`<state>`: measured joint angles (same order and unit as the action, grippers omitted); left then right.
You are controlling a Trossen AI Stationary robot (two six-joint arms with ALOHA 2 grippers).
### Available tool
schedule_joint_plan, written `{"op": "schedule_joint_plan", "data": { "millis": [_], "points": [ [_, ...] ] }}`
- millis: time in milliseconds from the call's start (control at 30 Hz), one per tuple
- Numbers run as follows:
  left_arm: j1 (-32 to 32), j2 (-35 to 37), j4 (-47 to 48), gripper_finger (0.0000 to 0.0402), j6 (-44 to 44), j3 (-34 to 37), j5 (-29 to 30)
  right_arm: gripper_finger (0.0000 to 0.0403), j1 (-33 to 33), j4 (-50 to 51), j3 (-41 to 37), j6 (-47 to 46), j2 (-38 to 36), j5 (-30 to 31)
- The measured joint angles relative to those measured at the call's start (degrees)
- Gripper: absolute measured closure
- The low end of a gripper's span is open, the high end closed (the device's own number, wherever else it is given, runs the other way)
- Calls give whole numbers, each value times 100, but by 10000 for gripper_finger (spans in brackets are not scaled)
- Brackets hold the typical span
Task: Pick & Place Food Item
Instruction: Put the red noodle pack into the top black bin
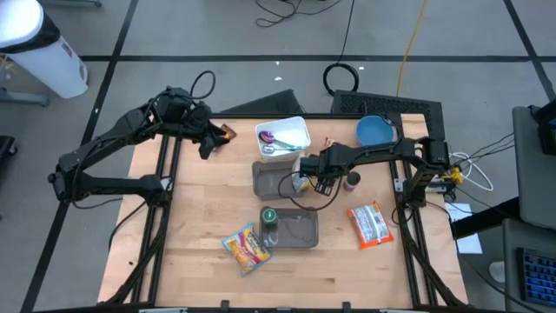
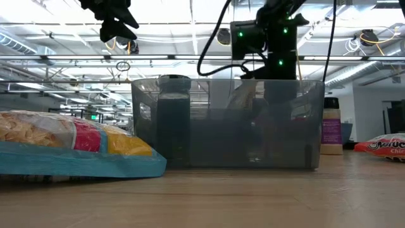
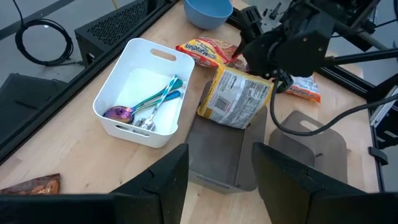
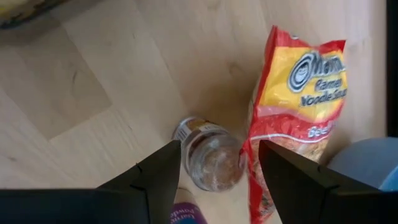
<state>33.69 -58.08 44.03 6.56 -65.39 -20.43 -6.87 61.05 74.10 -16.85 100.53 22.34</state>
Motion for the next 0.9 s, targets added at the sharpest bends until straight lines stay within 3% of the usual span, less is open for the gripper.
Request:
{"op": "schedule_joint_plan", "data": {
  "millis": [433,900],
  "points": [
    [0,2,-2,218,46,0,-2,211,-260,-323,-425,-375,0,-3],
    [0,1,-6,218,84,1,-2,396,-463,-319,-425,79,-15,-158]
  ]
}}
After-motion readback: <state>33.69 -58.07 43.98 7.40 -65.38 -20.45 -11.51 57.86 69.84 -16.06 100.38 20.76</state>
